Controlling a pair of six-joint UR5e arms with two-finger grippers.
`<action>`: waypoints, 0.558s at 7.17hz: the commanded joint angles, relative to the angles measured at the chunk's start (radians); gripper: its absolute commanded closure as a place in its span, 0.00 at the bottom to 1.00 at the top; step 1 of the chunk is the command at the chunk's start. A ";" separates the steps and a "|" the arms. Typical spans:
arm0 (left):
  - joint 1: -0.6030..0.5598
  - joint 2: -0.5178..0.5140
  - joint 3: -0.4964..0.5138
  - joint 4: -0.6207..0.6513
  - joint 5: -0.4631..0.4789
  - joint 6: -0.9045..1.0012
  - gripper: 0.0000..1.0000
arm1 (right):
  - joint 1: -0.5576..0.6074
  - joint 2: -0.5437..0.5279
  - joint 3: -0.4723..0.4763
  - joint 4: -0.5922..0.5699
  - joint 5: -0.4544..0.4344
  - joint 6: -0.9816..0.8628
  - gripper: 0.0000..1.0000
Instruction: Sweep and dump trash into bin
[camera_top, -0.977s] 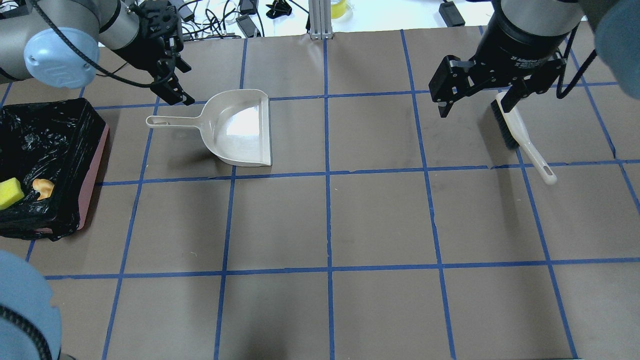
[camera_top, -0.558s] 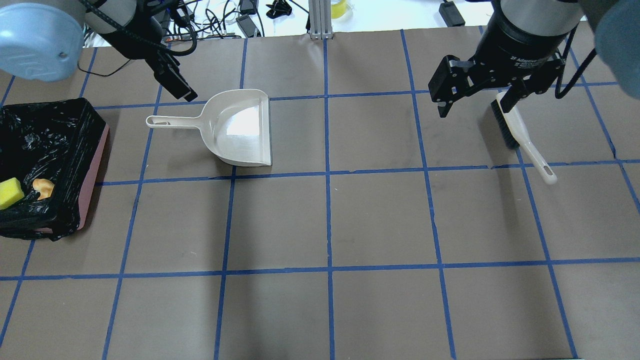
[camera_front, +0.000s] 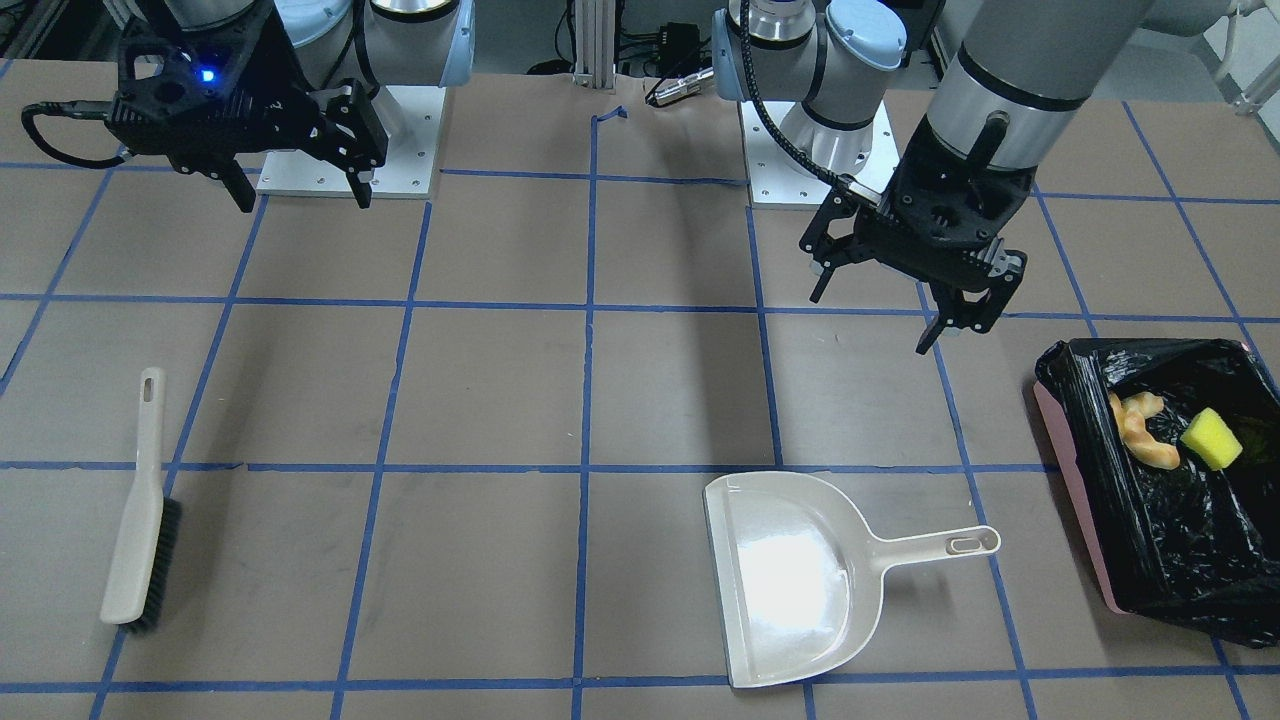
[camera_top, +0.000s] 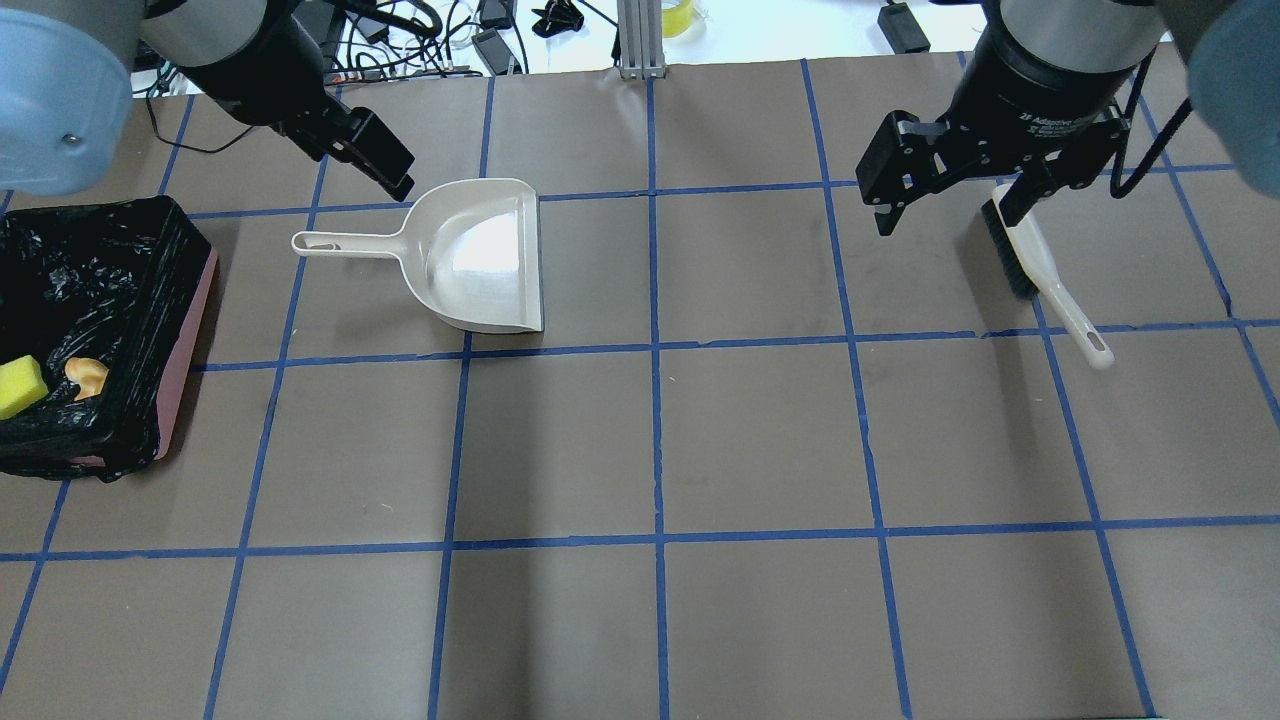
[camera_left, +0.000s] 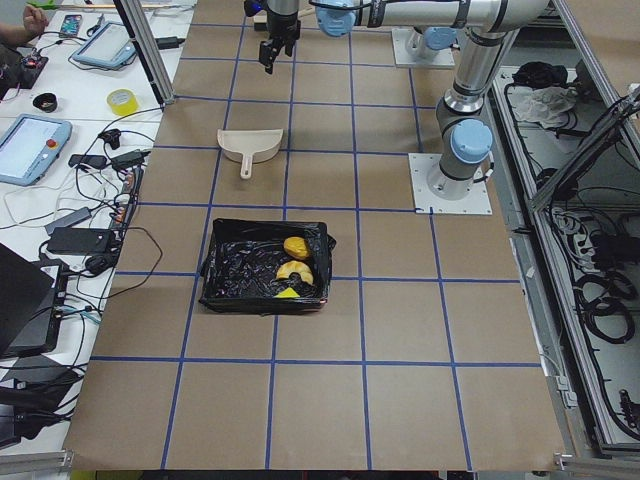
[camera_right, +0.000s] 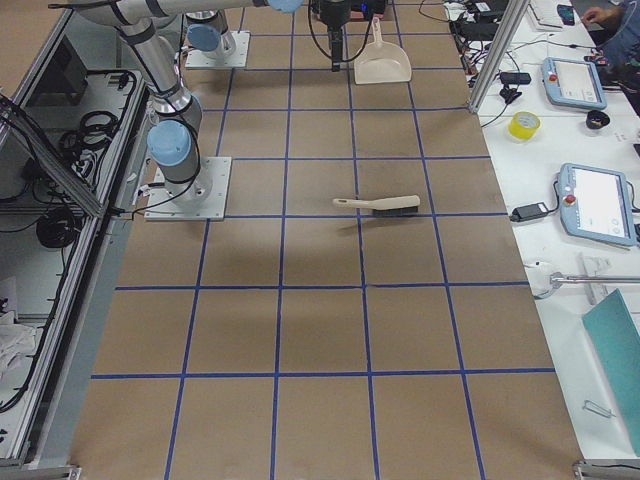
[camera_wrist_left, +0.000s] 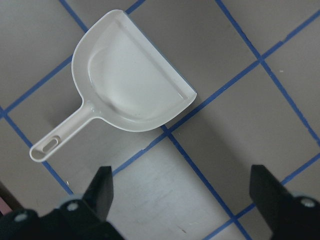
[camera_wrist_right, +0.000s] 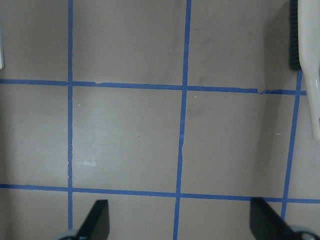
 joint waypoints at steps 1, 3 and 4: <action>-0.030 0.033 -0.009 -0.003 0.067 -0.295 0.03 | -0.002 -0.001 0.002 0.001 -0.009 -0.002 0.00; -0.031 0.047 -0.020 -0.002 0.064 -0.432 0.03 | -0.005 0.001 0.002 0.009 -0.015 -0.002 0.00; -0.031 0.064 -0.031 -0.003 0.067 -0.468 0.03 | -0.004 0.001 0.002 0.009 -0.015 -0.002 0.00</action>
